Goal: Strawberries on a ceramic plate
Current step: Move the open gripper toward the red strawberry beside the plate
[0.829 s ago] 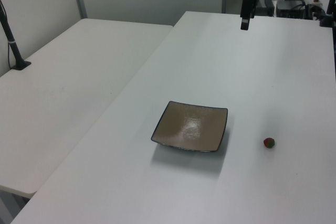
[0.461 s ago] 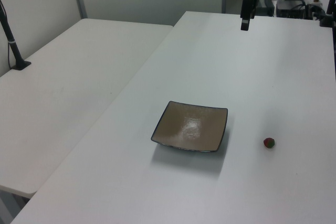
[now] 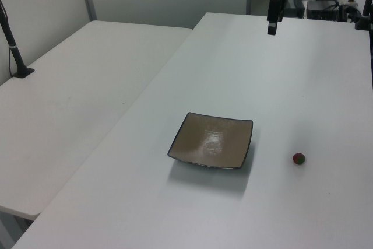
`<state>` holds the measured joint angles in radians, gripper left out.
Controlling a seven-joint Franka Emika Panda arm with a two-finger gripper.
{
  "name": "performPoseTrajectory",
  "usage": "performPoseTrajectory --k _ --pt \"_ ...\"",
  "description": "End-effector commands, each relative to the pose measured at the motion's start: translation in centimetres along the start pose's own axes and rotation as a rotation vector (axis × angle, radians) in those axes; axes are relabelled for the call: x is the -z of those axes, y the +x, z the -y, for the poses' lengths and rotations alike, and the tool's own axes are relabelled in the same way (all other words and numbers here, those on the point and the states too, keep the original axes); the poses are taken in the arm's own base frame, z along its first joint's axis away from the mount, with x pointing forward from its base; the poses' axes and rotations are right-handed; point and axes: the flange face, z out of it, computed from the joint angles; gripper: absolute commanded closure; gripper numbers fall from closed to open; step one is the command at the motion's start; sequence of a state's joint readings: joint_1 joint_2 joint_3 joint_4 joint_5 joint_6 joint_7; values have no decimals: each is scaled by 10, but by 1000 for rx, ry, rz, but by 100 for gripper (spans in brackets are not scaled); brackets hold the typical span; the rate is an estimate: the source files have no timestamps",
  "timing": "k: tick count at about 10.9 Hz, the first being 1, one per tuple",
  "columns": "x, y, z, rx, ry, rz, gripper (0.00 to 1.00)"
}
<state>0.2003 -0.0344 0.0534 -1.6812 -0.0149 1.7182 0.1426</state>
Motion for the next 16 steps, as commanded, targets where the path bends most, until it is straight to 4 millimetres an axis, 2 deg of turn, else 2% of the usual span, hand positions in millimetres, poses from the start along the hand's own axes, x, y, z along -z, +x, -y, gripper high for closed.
performPoseTrajectory --k 1,5,9,12,14,16 --pt "-10 -6 27 51 20 11 0" --pt "-39 -11 60 126 22 67 0" --pt "-62 -27 65 376 23 167 0" --pt "-82 -43 80 508 25 251 0" --pt "-100 -55 90 549 15 293 0" --pt "-116 -62 92 544 12 321 0"
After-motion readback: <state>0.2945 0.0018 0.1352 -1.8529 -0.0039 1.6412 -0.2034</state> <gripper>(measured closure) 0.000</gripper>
